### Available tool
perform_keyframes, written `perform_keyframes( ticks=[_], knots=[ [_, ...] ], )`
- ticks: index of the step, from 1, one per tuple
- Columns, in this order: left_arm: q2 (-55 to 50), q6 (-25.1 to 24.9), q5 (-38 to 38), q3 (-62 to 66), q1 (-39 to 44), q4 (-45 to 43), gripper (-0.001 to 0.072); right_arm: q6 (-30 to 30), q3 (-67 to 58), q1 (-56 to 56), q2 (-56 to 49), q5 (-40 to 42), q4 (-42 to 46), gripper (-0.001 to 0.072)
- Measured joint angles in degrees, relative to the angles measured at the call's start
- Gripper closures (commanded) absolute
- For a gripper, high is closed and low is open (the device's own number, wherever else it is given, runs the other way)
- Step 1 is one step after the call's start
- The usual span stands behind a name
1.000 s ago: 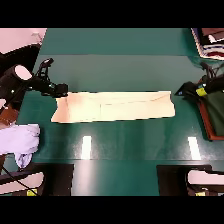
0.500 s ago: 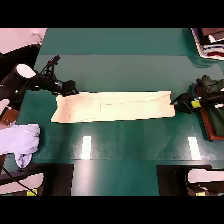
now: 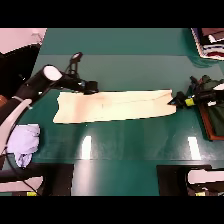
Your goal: Fold the shirts.
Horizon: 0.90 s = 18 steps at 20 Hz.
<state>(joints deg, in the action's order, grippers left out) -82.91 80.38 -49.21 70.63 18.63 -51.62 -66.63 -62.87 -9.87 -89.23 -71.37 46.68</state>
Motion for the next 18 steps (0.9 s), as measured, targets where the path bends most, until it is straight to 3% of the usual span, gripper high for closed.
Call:
perform_keyframes(
  ticks=[9,18],
  knots=[
    [-19.1,2.1,-1.6,15.8,10.4,0.0,0.0686,-6.5,-18.8,9.6,11.6,-6.6,-0.6,0.0696],
    [-24.2,3.4,-2.5,19.2,12.6,0.1,0.0686,-9.2,-28.1,25.2,13.1,-4.8,-0.9,0.0696]
  ],
)
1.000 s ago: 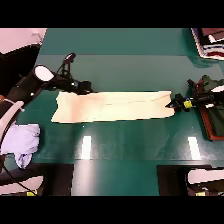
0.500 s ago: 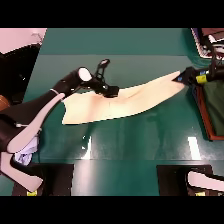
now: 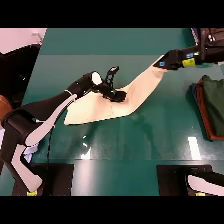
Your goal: Fold the shirts.
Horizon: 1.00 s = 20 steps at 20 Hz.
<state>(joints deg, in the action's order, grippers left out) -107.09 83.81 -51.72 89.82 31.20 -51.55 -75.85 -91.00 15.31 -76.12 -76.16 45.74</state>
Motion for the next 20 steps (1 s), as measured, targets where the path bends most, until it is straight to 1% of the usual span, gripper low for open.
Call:
perform_keyframes(
  ticks=[5,8,12,15,16,17,18,19,20],
  knots=[
    [-0.4,0.2,-0.6,0.3,-0.2,0.0,0.0686,0.1,-0.6,5.4,0.0,3.8,-1.9,0.0696],
    [1.7,0.2,-2.8,0.4,-2.3,-1.6,0.0686,0.9,-0.7,8.7,-0.2,6.1,-2.4,0.0696],
    [10.4,0.3,-6.6,0.6,-9.4,-9.2,0.0685,2.2,-0.9,16.0,-3.0,9.5,-2.6,0.0695],
    [18.9,0.3,-8.6,0.6,-16.9,-14.7,0.0685,3.0,-4.1,23.4,-8.9,13.1,-2.7,0.069],
    [21.8,0.3,-9.0,0.6,-19.6,-16.4,0.0686,3.2,-6.2,26.0,-11.7,14.3,-2.7,0.0613],
    [24.2,0.3,-9.3,0.6,-22.1,-17.8,0.0685,3.5,-8.4,28.3,-14.4,15.4,-2.7,0.0304],
    [26.7,0.3,-9.6,0.6,-24.5,-18.9,0.0685,3.6,-10.9,30.4,-17.4,16.5,-2.8,0.0052],
    [28.6,0.3,-9.9,0.6,-26.5,-19.6,0.0685,3.9,-13.2,32.2,-20.0,17.1,-2.7,0.0043],
    [30.4,0.3,-10.5,0.6,-28.4,-20.2,0.0685,3.9,-15.7,33.7,-22.6,17.3,-2.7,0.0102]
  ],
)
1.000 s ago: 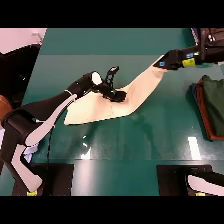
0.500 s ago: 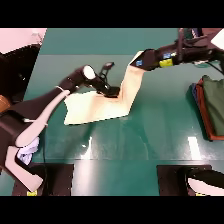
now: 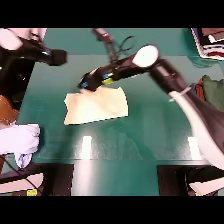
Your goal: Fold the shirts.
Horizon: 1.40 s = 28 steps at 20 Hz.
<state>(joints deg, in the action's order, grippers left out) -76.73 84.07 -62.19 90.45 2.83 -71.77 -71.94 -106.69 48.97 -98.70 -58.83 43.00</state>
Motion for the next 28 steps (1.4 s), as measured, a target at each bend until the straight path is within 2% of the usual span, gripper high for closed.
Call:
perform_keyframes(
  ticks=[1,5,10,12,13,14,19,26,27,28],
  knots=[
    [1.3,0.0,-0.6,0.0,-1.6,-0.4,0.0685,0.0,-2.4,1.0,-2.3,-0.7,0.0,0.0195],
    [4.0,0.0,-3.8,0.0,-5.2,-1.4,0.0685,0.0,-6.4,0.2,-5.8,-8.0,0.4,0.0201],
    [4.7,-0.1,-6.4,0.0,-6.4,-1.4,0.0685,0.0,6.2,-9.8,-0.6,-13.5,0.6,0.0202],
    [4.9,-0.1,-7.1,0.0,-6.5,-1.3,0.0685,-0.6,14.1,-15.5,2.4,-13.9,0.7,0.0199],
    [4.9,-0.1,-7.4,0.0,-6.6,-1.3,0.0685,-1.0,18.1,-18.4,3.8,-13.7,0.6,0.0156],
    [4.9,-0.1,-7.5,0.0,-6.6,-1.1,0.0685,-1.4,21.6,-20.9,4.6,-13.5,0.6,0.0083],
    [4.9,-0.1,-7.3,0.0,-6.6,0.3,0.0685,-2.7,32.6,-29.1,3.8,-11.9,-2.0,0.008],
    [4.9,-0.4,-6.0,0.0,-6.7,1.0,0.0685,-3.0,33.7,-25.7,-2.6,-6.2,-9.5,0.0091],
    [4.9,-0.4,-5.7,0.0,-6.7,1.1,0.0685,-3.0,32.4,-24.5,-3.8,-5.7,-9.9,0.0137],
    [4.9,-0.5,-5.5,0.0,-6.7,1.1,0.0684,-3.0,31.0,-23.4,-4.9,-5.2,-10.0,0.0269]
  ],
)
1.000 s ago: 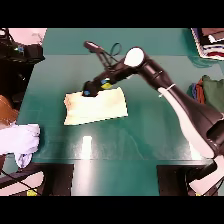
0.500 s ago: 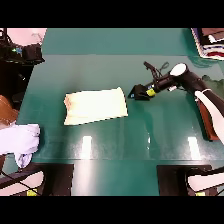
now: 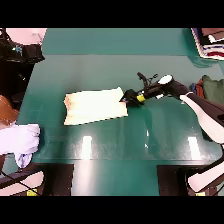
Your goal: Fold the shirts.
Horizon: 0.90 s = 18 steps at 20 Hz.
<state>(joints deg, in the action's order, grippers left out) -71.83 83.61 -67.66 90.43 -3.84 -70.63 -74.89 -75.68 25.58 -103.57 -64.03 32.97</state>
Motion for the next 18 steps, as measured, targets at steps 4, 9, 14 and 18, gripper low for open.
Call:
perform_keyframes(
  ticks=[4,9,14,18],
  knots=[
    [0.0,-0.5,0.4,0.0,0.0,1.1,0.0686,0.0,-6.9,4.2,-4.2,1.3,0.9,0.0696],
    [0.0,-1.3,0.9,0.0,3.2,3.1,0.0686,0.2,-13.0,5.0,-4.7,1.3,1.9,0.0695],
    [0.0,-0.2,2.0,0.0,12.2,3.7,0.0685,0.3,-13.1,-4.4,3.1,2.5,5.2,0.0695],
    [0.0,1.2,5.7,0.0,19.8,3.8,0.0685,0.3,-10.6,-19.7,11.5,2.6,6.0,0.0696]
  ],
)
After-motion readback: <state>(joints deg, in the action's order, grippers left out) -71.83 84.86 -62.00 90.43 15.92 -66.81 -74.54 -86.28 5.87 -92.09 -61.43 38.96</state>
